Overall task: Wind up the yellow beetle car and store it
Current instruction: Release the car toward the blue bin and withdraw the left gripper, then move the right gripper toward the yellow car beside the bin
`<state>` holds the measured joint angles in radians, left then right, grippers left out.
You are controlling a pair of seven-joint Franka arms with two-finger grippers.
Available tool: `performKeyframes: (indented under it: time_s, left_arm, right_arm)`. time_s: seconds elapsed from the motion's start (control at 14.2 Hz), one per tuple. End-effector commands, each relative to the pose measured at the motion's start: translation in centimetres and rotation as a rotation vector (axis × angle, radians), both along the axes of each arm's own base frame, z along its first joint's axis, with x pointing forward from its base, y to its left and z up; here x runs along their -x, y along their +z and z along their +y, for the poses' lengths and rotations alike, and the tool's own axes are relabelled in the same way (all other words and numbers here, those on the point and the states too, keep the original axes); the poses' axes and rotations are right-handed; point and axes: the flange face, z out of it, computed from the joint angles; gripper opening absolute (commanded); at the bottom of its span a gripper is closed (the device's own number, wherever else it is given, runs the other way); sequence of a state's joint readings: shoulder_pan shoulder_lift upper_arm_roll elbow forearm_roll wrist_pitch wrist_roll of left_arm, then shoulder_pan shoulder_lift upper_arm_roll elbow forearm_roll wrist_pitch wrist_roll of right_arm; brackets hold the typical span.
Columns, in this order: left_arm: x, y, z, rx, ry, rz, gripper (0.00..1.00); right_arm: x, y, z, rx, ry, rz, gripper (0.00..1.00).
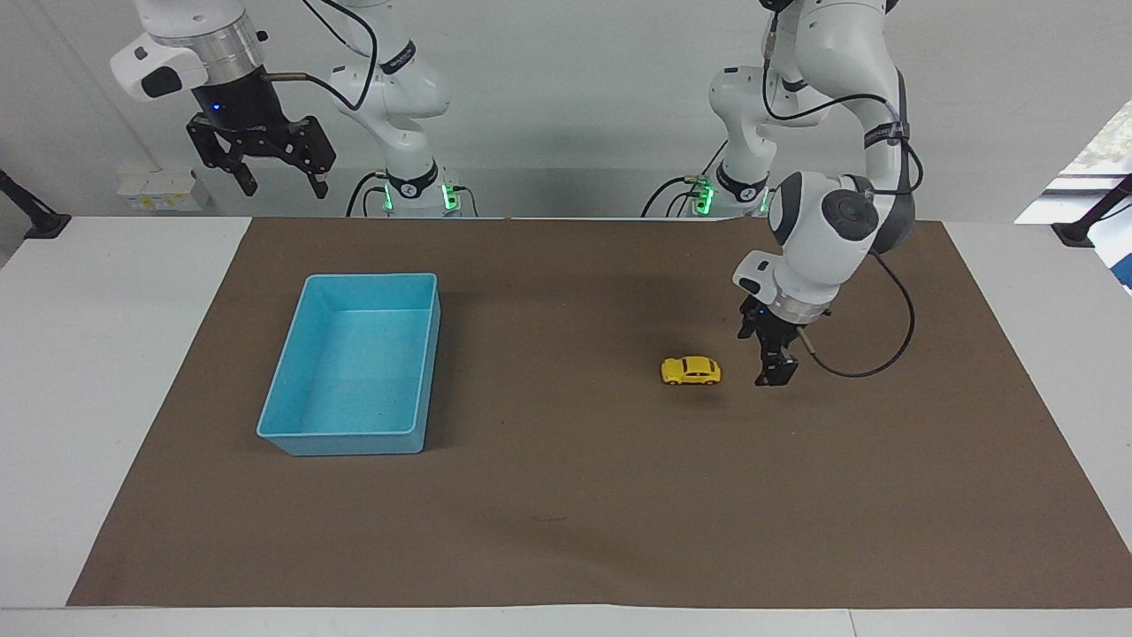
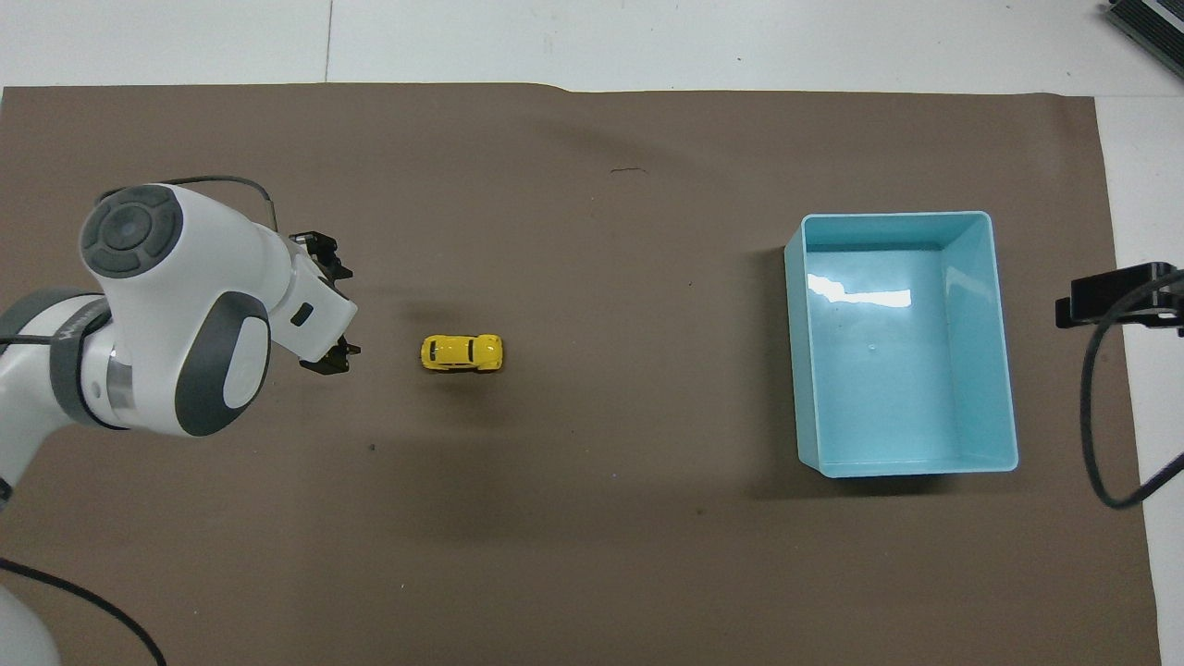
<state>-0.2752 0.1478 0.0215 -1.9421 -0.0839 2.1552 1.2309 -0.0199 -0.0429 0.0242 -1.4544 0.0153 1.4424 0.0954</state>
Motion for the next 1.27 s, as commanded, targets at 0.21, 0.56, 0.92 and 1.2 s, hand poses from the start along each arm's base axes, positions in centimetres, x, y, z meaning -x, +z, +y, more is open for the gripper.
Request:
performKeyframes:
  time_s: [0.21,0.56,0.92,1.2]
  left_arm:
    - [-0.4,6.0,3.7,0.027,0.349,-0.046,1.00]
    - [-1.3,9.8,7.6,0.051,0.837,0.014,1.00]
    - [-1.5,14.3,10.5,0.015,1.114,0.021,1.00]
    - [-0.3,17.9,12.7,-0.008,1.194,0.064,1.00]
  right_arm:
    - [0.5,0.0,-1.0,-0.016,0.049,0.001,1.00]
    - [1.9,-0.7,-0.7,-0.014,0.167,0.020,1.00]
    - [2.9,-1.1,2.1,-0.009,0.433,0.028,1.00]
    - [3.5,-1.2,5.4,-0.006,0.746,0.034,1.00]
